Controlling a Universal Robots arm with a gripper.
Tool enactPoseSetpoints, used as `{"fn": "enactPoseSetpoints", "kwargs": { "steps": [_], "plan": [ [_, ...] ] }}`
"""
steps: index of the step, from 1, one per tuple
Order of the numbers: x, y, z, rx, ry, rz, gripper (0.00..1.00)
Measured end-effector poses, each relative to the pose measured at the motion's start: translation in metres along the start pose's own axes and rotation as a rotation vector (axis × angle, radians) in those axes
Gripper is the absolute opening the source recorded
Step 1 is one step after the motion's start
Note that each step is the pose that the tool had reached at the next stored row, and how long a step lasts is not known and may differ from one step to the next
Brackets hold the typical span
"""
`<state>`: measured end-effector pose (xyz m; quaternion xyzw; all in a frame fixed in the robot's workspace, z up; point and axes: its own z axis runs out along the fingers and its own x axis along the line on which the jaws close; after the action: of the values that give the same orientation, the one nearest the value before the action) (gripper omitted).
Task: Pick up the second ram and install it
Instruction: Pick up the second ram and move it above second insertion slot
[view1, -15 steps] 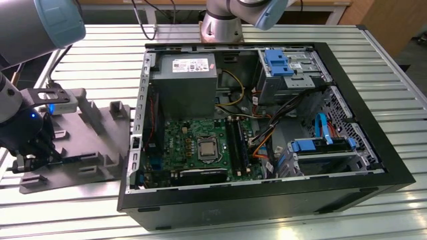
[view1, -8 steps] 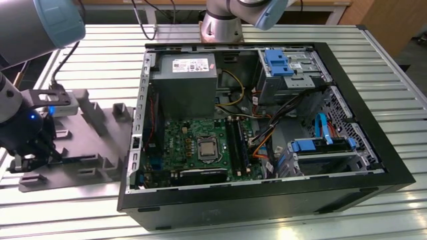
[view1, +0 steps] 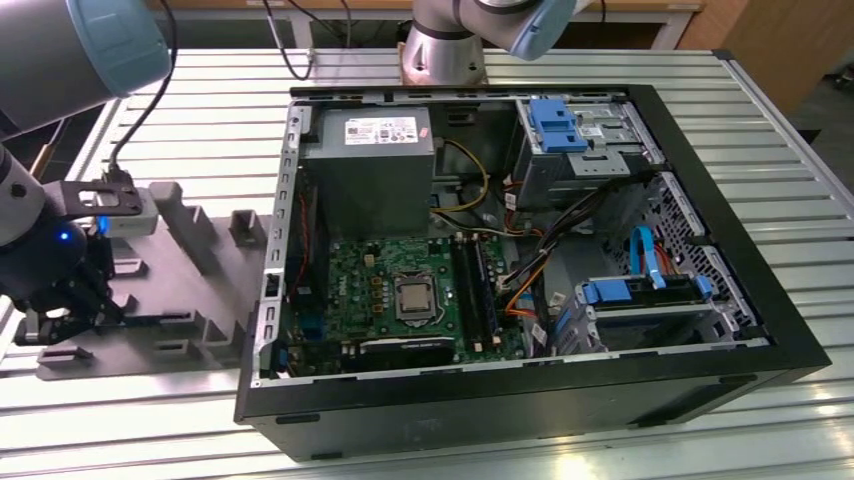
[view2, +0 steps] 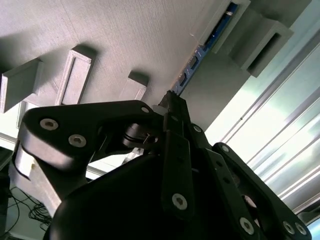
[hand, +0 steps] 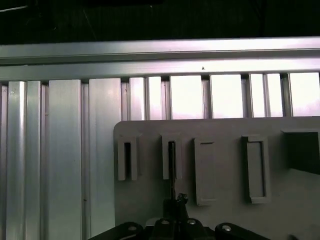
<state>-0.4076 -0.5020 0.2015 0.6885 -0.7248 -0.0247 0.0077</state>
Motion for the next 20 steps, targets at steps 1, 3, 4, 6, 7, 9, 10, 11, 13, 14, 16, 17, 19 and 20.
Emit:
{"fn": "enactPoseSetpoints", "kwargs": {
  "steps": [1, 3, 4, 6, 7, 9, 10, 11, 13, 14, 16, 17, 19, 20],
  "plan": [
    [0.0000, 0.0000, -0.0001, 0.0001, 0.0000, -0.003, 0.11],
    [0.0000, 0.0001, -0.0011, -0.0003, 0.0004, -0.009, 0.11],
    [0.0000, 0.0001, -0.0018, -0.0004, 0.0004, -0.011, 0.11],
    [-0.0001, 0.0001, -0.0026, -0.0002, 0.0002, -0.014, 0.11],
    [-0.0001, 0.0001, -0.0025, -0.0002, 0.0002, -0.014, 0.11],
    [-0.0001, 0.0001, -0.0026, -0.0002, 0.0003, -0.017, 0.11],
    [-0.0001, 0.0001, -0.0026, -0.0003, 0.0006, -0.022, 0.11],
    [0.0000, 0.0001, -0.0027, -0.0004, 0.0008, -0.024, 0.11],
    [0.0000, 0.0001, -0.0027, -0.0005, 0.0008, -0.024, 0.11],
    [0.0000, 0.0001, -0.0027, -0.0004, 0.0008, -0.024, 0.11],
    [0.0000, 0.0001, -0.0026, -0.0004, 0.0008, -0.024, 0.11],
    [0.0000, 0.0001, -0.0026, -0.0004, 0.0008, -0.024, 0.11],
    [0.0000, 0.0001, -0.0026, -0.0004, 0.0008, -0.024, 0.11],
    [-0.0001, 0.0001, -0.0026, -0.0003, 0.0008, -0.024, 0.11]
  ]
}}
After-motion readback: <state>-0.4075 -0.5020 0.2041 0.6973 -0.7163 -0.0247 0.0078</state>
